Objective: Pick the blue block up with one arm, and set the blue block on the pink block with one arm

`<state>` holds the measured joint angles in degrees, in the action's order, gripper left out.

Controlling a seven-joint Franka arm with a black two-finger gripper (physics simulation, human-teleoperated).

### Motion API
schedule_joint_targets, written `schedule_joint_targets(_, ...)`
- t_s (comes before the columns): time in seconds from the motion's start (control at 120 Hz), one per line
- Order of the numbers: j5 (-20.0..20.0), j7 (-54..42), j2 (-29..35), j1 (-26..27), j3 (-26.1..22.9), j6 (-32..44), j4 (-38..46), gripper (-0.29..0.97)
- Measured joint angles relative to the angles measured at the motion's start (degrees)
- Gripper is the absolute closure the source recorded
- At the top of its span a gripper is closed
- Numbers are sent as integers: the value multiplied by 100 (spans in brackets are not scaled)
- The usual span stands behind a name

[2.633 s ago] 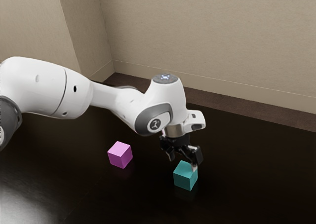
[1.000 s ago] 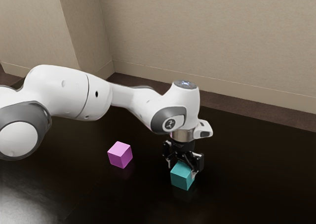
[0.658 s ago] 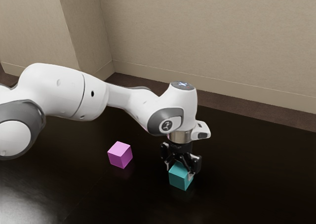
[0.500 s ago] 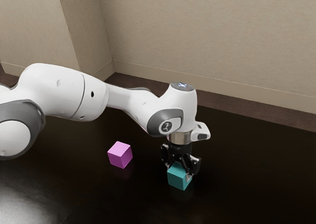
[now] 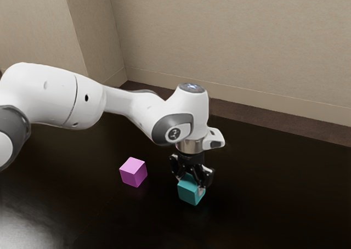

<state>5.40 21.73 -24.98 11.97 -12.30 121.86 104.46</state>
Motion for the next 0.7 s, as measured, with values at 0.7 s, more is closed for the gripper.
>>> schedule_joint_targets(0.7,5,-907,1012,-1637,-185,-588,386,29)
